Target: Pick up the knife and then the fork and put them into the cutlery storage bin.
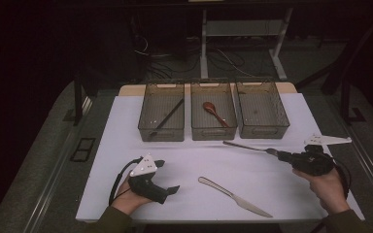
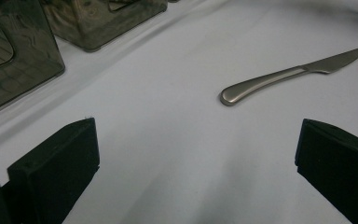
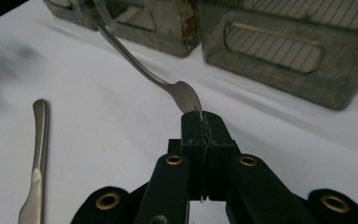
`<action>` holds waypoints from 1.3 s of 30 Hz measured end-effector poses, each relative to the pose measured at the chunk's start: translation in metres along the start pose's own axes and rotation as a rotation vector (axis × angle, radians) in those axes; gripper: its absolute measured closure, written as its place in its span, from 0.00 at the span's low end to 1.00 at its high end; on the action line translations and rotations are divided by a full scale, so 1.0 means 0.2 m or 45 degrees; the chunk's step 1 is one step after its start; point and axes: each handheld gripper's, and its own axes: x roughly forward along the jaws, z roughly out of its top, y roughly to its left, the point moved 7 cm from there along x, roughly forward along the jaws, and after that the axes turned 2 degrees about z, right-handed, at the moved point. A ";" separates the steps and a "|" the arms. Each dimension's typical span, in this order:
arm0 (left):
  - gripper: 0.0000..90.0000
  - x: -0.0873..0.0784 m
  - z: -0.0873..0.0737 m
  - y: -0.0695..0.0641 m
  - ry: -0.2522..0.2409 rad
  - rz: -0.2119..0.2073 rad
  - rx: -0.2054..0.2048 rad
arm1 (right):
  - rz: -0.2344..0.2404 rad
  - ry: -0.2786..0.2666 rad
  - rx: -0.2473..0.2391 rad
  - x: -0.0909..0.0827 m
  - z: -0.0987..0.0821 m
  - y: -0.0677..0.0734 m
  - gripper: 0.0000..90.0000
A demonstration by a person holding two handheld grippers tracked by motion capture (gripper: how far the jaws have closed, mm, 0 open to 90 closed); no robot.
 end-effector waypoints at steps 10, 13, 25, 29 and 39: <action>0.00 0.00 0.00 0.00 0.000 -0.005 -0.006 | -0.080 -0.097 0.028 -0.07 0.14 -0.08 0.99; 0.00 0.00 0.00 0.00 -0.002 -0.007 -0.011 | -0.105 -0.116 0.032 -0.07 0.19 -0.12 0.99; 0.00 0.00 0.00 0.00 -0.009 -0.006 -0.011 | -0.267 -0.175 0.080 -0.05 0.34 -0.26 0.99; 0.00 0.00 0.00 -0.01 -0.009 -0.010 -0.013 | -0.306 -0.175 0.120 -0.02 0.38 -0.31 0.99; 0.00 0.00 0.01 -0.01 -0.007 -0.014 -0.007 | -0.415 -0.113 0.173 0.10 0.46 -0.43 0.99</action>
